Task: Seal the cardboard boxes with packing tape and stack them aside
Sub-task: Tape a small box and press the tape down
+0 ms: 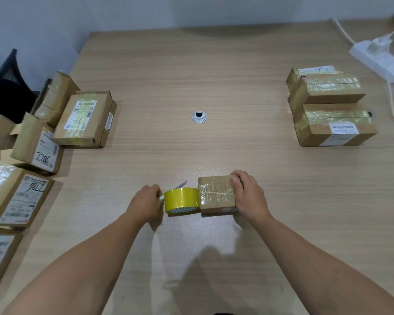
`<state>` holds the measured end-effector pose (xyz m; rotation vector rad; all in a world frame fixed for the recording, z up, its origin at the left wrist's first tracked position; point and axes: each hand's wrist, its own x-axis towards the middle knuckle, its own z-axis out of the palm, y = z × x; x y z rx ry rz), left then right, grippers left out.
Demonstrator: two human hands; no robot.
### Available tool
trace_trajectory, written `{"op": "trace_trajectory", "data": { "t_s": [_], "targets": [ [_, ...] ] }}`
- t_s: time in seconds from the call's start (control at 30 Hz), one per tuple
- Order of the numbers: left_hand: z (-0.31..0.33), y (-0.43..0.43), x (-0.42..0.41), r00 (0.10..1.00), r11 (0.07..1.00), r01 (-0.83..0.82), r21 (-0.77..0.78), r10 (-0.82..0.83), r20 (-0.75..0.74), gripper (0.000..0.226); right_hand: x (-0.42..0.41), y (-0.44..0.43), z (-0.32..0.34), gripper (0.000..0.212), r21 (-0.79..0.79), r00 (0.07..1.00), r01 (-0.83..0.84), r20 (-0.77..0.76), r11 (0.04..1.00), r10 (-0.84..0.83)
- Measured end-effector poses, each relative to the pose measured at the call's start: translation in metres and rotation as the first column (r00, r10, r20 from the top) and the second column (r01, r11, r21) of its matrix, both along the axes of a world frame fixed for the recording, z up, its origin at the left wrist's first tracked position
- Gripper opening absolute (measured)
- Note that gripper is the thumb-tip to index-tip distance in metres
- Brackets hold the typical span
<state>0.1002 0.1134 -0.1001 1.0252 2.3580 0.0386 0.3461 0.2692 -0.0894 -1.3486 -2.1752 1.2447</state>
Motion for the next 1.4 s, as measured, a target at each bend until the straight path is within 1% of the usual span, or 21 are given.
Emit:
{"op": "trace_trajectory", "data": {
  "t_s": [0.07,0.13,0.17,0.2,0.23,0.27,0.3,0.33,0.37,0.4,0.47,0.5,0.57,0.63,0.7,0.8,0.87,0.97,1.17,1.3,1.4],
  "targets": [
    [-0.007,-0.003,0.003,0.999,1.000,-0.011,-0.023,0.010,-0.034,0.011,0.000,0.001,-0.001,0.021,0.002,1.000,0.001,0.000,1.000,-0.001],
    [-0.007,-0.002,0.003,0.998,0.999,-0.044,-0.024,0.042,-0.052,0.010,0.000,0.001,-0.002,0.022,-0.005,1.000,0.003,0.002,1.000,-0.003],
    [-0.006,0.000,0.002,0.996,0.998,-0.069,0.015,0.070,-0.060,0.012,0.000,0.001,-0.003,0.022,-0.009,1.000,0.003,0.002,1.000,-0.003],
    [-0.002,0.004,0.000,0.992,0.990,-0.102,0.098,0.109,-0.066,0.014,0.000,0.000,-0.003,0.021,-0.011,1.000,0.004,0.000,1.000,-0.004],
    [0.005,0.010,-0.001,0.987,0.966,-0.144,0.214,0.156,-0.043,0.015,-0.001,0.000,-0.002,0.021,-0.012,1.000,0.006,-0.002,1.000,-0.006],
    [0.014,0.016,-0.001,0.982,0.927,-0.183,0.329,0.187,0.018,0.013,-0.001,0.000,-0.002,0.020,-0.014,1.000,0.007,-0.004,1.000,-0.007],
    [0.025,0.024,0.001,0.977,0.892,-0.210,0.401,0.176,0.121,0.012,-0.001,-0.001,-0.002,0.018,-0.013,1.000,0.007,-0.004,1.000,-0.007],
    [0.037,0.031,0.002,0.967,0.881,-0.198,0.429,0.105,0.231,0.014,-0.001,-0.001,-0.002,0.017,-0.011,1.000,0.007,-0.005,1.000,-0.007],
    [0.047,0.038,0.003,0.947,0.894,-0.138,0.425,-0.007,0.323,0.017,-0.001,-0.001,-0.001,0.016,-0.011,1.000,0.008,-0.005,1.000,-0.008],
    [0.056,0.044,0.005,0.916,0.919,-0.046,0.393,-0.118,0.383,0.021,0.000,-0.001,0.000,0.016,-0.012,1.000,0.008,-0.005,1.000,-0.008],
    [0.064,0.055,0.008,0.868,0.946,0.154,0.286,-0.268,0.419,0.025,-0.001,-0.001,0.001,0.016,-0.017,1.000,0.012,-0.008,1.000,-0.012],
    [0.065,0.060,0.008,0.852,0.946,0.226,0.234,-0.308,0.424,0.024,-0.001,-0.001,0.002,0.016,-0.019,1.000,0.014,-0.010,1.000,-0.014],
    [0.063,0.067,0.010,0.829,0.946,0.277,0.166,-0.323,0.457,0.031,0.000,-0.001,0.001,0.018,-0.019,1.000,0.013,-0.011,1.000,-0.013],
    [0.063,0.068,0.012,0.821,0.954,0.261,0.144,-0.298,0.488,0.037,0.000,-0.001,0.000,0.019,-0.018,1.000,0.017,-0.015,1.000,-0.017],
    [0.062,0.067,0.012,0.821,0.963,0.223,0.152,-0.270,0.504,0.038,-0.001,-0.001,0.000,0.019,-0.020,1.000,0.017,-0.021,1.000,-0.017],
    [0.061,0.064,0.013,0.816,0.969,0.175,0.175,-0.242,0.524,0.033,-0.001,-0.001,-0.001,0.020,-0.021,1.000,0.016,-0.012,1.000,-0.016],
    [0.060,0.064,0.015,0.816,0.966,0.178,0.186,-0.251,0.521,0.026,-0.001,-0.001,-0.001,0.019,-0.020,1.000,0.014,-0.013,1.000,-0.014],
    [0.060,0.063,0.017,0.822,0.961,0.204,0.187,-0.272,0.501,0.020,0.000,-0.001,-0.001,0.019,-0.017,1.000,0.017,-0.009,1.000,-0.017],
    [0.059,0.058,0.017,0.839,0.964,0.196,0.177,-0.259,0.479,0.018,-0.001,-0.002,0.001,0.020,-0.030,1.000,0.025,-0.008,0.999,-0.025],
    [0.058,0.059,0.021,0.881,0.960,0.244,0.136,-0.278,0.384,0.020,-0.001,-0.002,0.001,0.019,-0.033,1.000,0.028,-0.013,0.999,-0.028],
    [0.054,0.054,0.024,0.903,0.968,0.200,0.152,-0.242,0.354,0.015,-0.001,-0.003,0.001,0.018,-0.039,0.999,0.030,-0.014,0.999,-0.030]
  ]
}}
